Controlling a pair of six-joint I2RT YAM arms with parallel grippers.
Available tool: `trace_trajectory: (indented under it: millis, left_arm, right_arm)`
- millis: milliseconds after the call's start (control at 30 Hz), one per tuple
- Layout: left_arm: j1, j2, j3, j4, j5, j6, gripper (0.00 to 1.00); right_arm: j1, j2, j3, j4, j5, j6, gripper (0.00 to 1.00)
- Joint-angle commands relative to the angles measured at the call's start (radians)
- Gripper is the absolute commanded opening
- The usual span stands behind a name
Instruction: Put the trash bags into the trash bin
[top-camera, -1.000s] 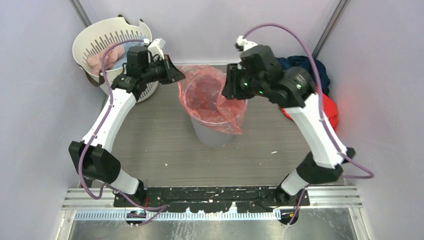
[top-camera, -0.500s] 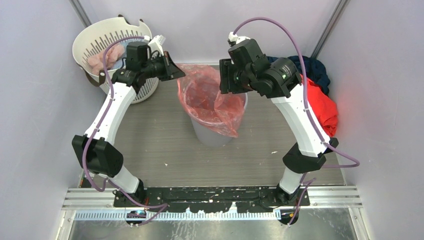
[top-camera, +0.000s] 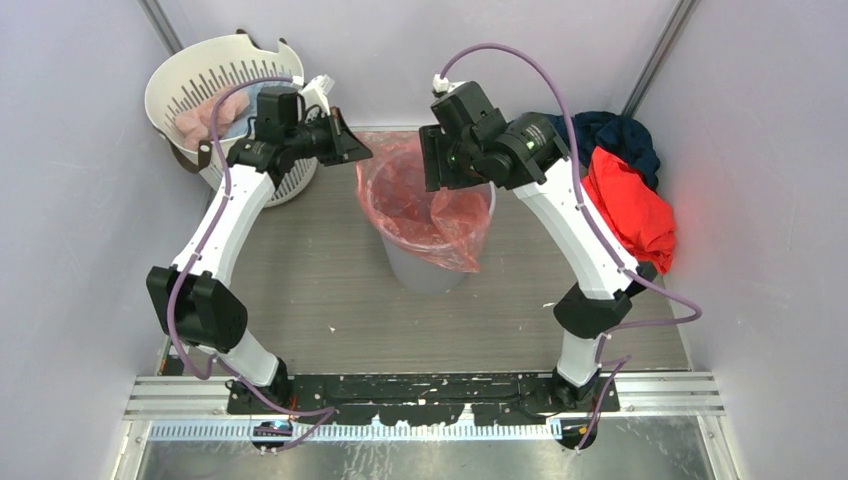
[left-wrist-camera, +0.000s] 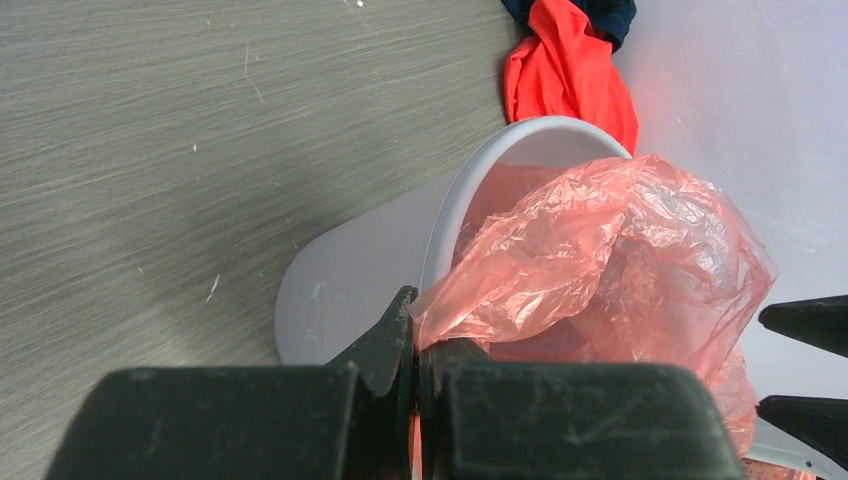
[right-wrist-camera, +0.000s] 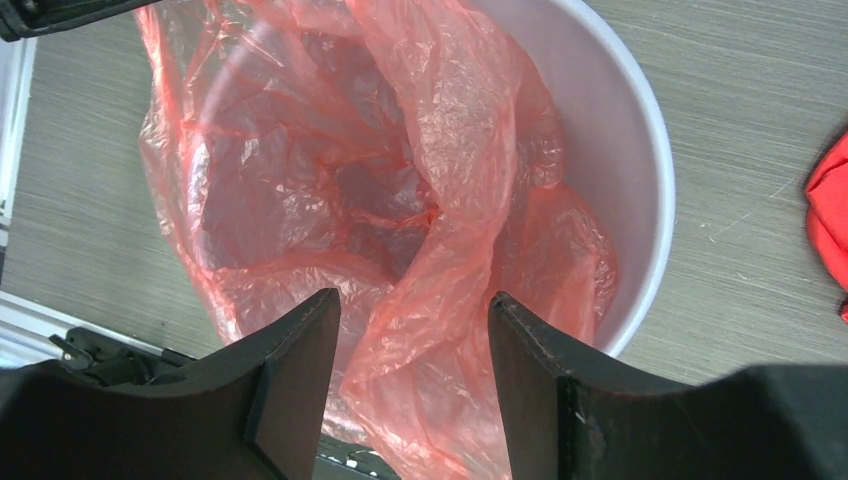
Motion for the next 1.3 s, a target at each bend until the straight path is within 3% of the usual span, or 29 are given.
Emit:
trace_trajectory:
  millis: [0, 67, 200, 300, 367, 867, 1267]
  left_arm:
    - [0.007, -0.001, -0.004, 0.007, 0.026, 0.023, 0.0]
    - [0.007, -0.001, -0.007, 0.007, 0.029, 0.023, 0.0]
    - [0.008, 0.003, -0.002, -0.009, 0.032, 0.037, 0.0]
    - [0.011, 0.004, -0.001, -0.016, 0.036, 0.042, 0.0]
    - [0.013, 0.004, -0.004, -0.015, 0.04, 0.042, 0.0]
    - [0.013, 0.037, -0.011, -0.038, 0.087, 0.063, 0.0]
    - [0.013, 0.067, 0.014, -0.083, 0.096, 0.1, 0.0]
  right_arm:
    - [0.005, 0.025, 0.003, 0.023, 0.021, -0.004, 0.61]
    - [0.004, 0.039, 0.001, 0.014, 0.044, -0.005, 0.58]
    - [-0.023, 0.042, -0.016, 0.019, 0.077, 0.006, 0.35]
    - [-0.07, 0.023, -0.048, 0.047, 0.052, 0.013, 0.21]
    - [-0.103, 0.012, -0.062, 0.06, 0.039, 0.013, 0.18]
    - [-0.304, -0.025, -0.133, 0.163, -0.057, -0.046, 0.17]
    - [-0.376, -0.01, -0.202, 0.234, -0.122, -0.066, 0.18]
